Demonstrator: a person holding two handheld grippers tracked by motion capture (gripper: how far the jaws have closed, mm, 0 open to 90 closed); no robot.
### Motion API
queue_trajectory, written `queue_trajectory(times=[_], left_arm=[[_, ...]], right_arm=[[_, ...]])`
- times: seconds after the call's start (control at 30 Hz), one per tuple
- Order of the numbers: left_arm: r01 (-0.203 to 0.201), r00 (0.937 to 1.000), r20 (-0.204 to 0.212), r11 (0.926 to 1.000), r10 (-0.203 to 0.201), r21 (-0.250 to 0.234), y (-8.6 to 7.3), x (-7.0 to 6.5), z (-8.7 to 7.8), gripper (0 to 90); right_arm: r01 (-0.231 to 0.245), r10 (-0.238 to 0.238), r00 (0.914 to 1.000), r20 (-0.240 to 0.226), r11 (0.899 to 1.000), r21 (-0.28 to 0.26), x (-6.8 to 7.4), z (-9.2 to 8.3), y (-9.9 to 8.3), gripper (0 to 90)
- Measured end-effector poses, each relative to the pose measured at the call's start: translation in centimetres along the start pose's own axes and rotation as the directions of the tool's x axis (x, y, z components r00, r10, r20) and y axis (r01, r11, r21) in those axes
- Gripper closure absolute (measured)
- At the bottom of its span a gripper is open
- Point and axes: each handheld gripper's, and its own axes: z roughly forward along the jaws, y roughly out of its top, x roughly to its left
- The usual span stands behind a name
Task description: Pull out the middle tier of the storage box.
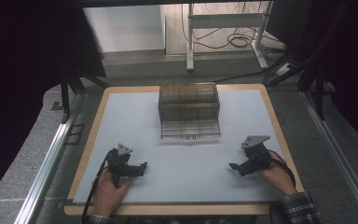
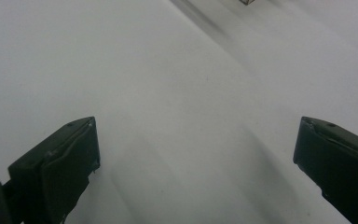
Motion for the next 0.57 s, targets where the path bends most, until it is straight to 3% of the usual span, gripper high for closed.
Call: queue_trajectory(times=[0.17,0.23,0.57], left_arm=[[0.002,1.0,0.0,1.0,-0.002,-0.002,0.0,0.0,0.0,0.0],[0.003,1.0,0.0,1.0,-0.003,-0.001,0.0,0.0,0.0,0.0],[0.005,1.0,0.0,1.0,-0.005,-0.002,0.0,0.0,0.0,0.0]], right_arm=[[0.005,-0.005,0.9999,-0.011,1.0,0.027,0.0,0.7,-0.4,0.0],[-0.029,0.03,0.999,-0.034,0.999,0.025,-0.2,0.9,-0.6,0.0],[-0.04,0.039,0.9983,-0.044,0.999,-0.024,-0.4,1.0,-1.2,0.0]])
